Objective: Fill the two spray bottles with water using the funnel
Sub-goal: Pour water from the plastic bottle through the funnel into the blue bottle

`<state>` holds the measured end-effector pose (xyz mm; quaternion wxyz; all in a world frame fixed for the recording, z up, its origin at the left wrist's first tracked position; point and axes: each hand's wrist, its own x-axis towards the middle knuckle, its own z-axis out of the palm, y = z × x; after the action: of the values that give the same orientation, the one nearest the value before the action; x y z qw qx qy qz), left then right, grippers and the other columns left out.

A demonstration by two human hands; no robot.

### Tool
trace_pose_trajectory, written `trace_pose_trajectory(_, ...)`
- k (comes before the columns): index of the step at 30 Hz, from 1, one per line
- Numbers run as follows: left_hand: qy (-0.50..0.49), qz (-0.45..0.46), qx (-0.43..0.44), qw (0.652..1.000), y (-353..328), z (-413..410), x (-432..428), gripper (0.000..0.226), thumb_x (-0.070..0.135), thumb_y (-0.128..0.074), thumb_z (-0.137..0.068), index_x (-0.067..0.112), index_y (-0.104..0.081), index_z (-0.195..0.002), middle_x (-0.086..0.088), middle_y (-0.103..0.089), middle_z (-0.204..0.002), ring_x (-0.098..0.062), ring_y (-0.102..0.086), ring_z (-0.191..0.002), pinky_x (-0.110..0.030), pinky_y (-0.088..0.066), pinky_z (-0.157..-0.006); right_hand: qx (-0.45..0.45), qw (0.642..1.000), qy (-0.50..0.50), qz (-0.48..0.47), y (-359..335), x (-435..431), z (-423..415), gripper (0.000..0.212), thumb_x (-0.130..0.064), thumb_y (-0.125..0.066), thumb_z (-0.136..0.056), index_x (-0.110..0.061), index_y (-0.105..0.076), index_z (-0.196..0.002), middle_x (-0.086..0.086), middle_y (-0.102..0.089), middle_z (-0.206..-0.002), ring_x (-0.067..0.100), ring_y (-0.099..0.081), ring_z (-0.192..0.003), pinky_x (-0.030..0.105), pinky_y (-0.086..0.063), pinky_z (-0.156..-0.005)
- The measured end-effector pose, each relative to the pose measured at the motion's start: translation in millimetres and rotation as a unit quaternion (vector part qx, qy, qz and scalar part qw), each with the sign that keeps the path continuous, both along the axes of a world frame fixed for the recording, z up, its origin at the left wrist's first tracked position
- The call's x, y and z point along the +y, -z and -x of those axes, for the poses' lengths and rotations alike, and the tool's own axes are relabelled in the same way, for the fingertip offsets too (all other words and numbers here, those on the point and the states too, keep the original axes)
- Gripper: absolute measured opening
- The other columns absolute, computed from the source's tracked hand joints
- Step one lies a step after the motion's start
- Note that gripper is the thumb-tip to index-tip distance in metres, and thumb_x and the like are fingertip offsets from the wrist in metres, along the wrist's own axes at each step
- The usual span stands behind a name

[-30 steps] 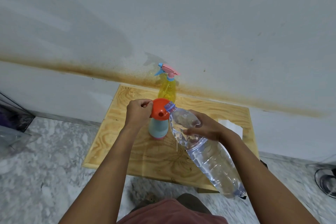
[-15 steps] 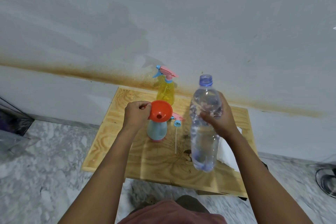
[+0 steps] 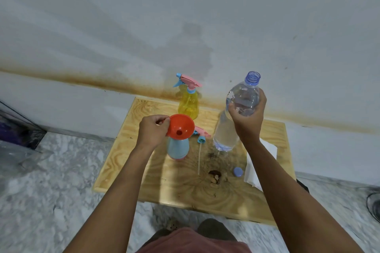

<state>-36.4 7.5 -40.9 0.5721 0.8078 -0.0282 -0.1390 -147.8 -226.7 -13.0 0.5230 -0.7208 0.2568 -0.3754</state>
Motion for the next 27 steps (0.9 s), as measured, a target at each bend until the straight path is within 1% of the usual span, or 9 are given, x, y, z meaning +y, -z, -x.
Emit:
trace_pose_trajectory(5,-0.005,-0.001,0.005,1.000,0.7,0.4,-0.3,0.010,0.013,-0.067,-0.092,0.014,-0.077,-0.093,0.008,-0.070,-0.085,-0.020,-0.070,-0.090,-0.045,-0.061,-0.081,-0.012,0.999,0.037,-0.007,3.8,-3.6,-3.8,0.078,-0.009,-0.078,-0.081,-0.016,-0.035,-0.146,-0.016,-0.049,-0.131,-0.009,-0.053,-0.119,0.013,-0.046,-0.096)
trace_pose_trajectory(7,-0.008,-0.002,0.004,1.000,0.3,0.7,-0.1,0.011,0.013,-0.067,-0.092,0.015,-0.077,-0.092,0.009,-0.070,-0.085,-0.019,-0.070,-0.090,-0.045,-0.061,-0.081,-0.001,0.999,0.042,-0.015,6.6,-3.0,-0.9,0.080,-0.015,-0.078,-0.080,-0.019,-0.033,-0.147,-0.019,-0.049,-0.130,-0.009,-0.053,-0.119,0.016,-0.047,-0.098)
trace_pose_trajectory(11,-0.011,0.003,0.007,1.000,0.1,1.2,0.2,0.010,0.013,-0.068,-0.091,0.016,-0.078,-0.091,0.007,-0.071,-0.085,-0.019,-0.071,-0.088,-0.044,-0.062,-0.079,0.038,0.999,0.027,-0.021,9.7,-3.3,7.0,0.091,-0.038,-0.081,-0.076,-0.033,-0.026,-0.148,-0.005,-0.046,-0.145,0.011,-0.050,-0.132,0.036,-0.047,-0.108)
trace_pose_trajectory(14,-0.012,0.009,0.010,1.000,-1.1,2.9,0.4,0.011,0.013,-0.067,-0.092,0.013,-0.077,-0.095,0.005,-0.071,-0.086,-0.019,-0.071,-0.086,-0.042,-0.063,-0.076,0.066,0.997,0.036,-0.017,9.9,1.7,13.0,0.104,-0.043,-0.085,-0.073,-0.028,-0.020,-0.153,-0.001,-0.036,-0.155,0.012,-0.041,-0.140,0.029,-0.041,-0.111)
trace_pose_trajectory(17,-0.013,0.015,0.014,1.000,-2.5,3.8,0.9,0.011,0.012,-0.067,-0.092,0.012,-0.077,-0.095,0.003,-0.071,-0.084,-0.018,-0.071,-0.082,-0.041,-0.063,-0.074,0.070,0.985,0.153,-0.025,13.1,30.7,21.7,0.101,-0.045,-0.086,-0.071,-0.008,-0.030,-0.146,0.012,-0.036,-0.141,0.020,-0.040,-0.131,0.027,-0.040,-0.107)
trace_pose_trajectory(19,-0.014,0.018,0.015,1.000,-1.6,3.7,1.4,0.011,0.012,-0.067,-0.092,0.011,-0.077,-0.095,0.002,-0.070,-0.082,-0.015,-0.070,-0.078,-0.041,-0.063,-0.074,0.081,0.979,0.177,-0.061,18.6,62.8,27.4,0.076,-0.046,-0.079,-0.077,-0.008,-0.040,-0.130,0.010,-0.042,-0.122,0.022,-0.045,-0.112,0.033,-0.044,-0.096)
trace_pose_trajectory(22,-0.017,0.019,0.006,1.000,-1.7,4.0,1.4,0.009,0.012,-0.067,-0.091,0.014,-0.076,-0.092,0.001,-0.066,-0.078,-0.016,-0.067,-0.077,-0.039,-0.063,-0.072,0.159,0.980,0.017,-0.120,21.9,102.2,26.2,0.038,-0.039,-0.070,-0.090,-0.017,-0.051,-0.116,-0.004,-0.053,-0.101,0.006,-0.053,-0.087,0.025,-0.047,-0.076)
trace_pose_trajectory(24,-0.017,0.028,0.002,0.999,-2.3,5.2,1.4,0.008,0.012,-0.067,-0.092,0.016,-0.074,-0.092,-0.001,-0.062,-0.074,-0.016,-0.066,-0.075,-0.036,-0.062,-0.068,0.202,0.964,-0.075,-0.156,19.8,112.3,16.4,0.034,-0.046,-0.065,-0.092,-0.023,-0.053,-0.115,-0.007,-0.061,-0.102,0.006,-0.061,-0.089,0.026,-0.052,-0.076)
trace_pose_trajectory(27,-0.012,0.035,-0.001,0.999,-2.1,6.2,2.2,0.013,0.013,-0.067,-0.092,0.009,-0.074,-0.102,-0.001,-0.057,-0.072,-0.016,-0.065,-0.074,-0.036,-0.063,-0.066,0.251,0.951,-0.107,-0.143,14.3,114.8,-0.1,0.038,-0.049,-0.065,-0.091,-0.019,-0.060,-0.115,-0.001,-0.071,-0.100,0.016,-0.069,-0.090,0.038,-0.058,-0.084)
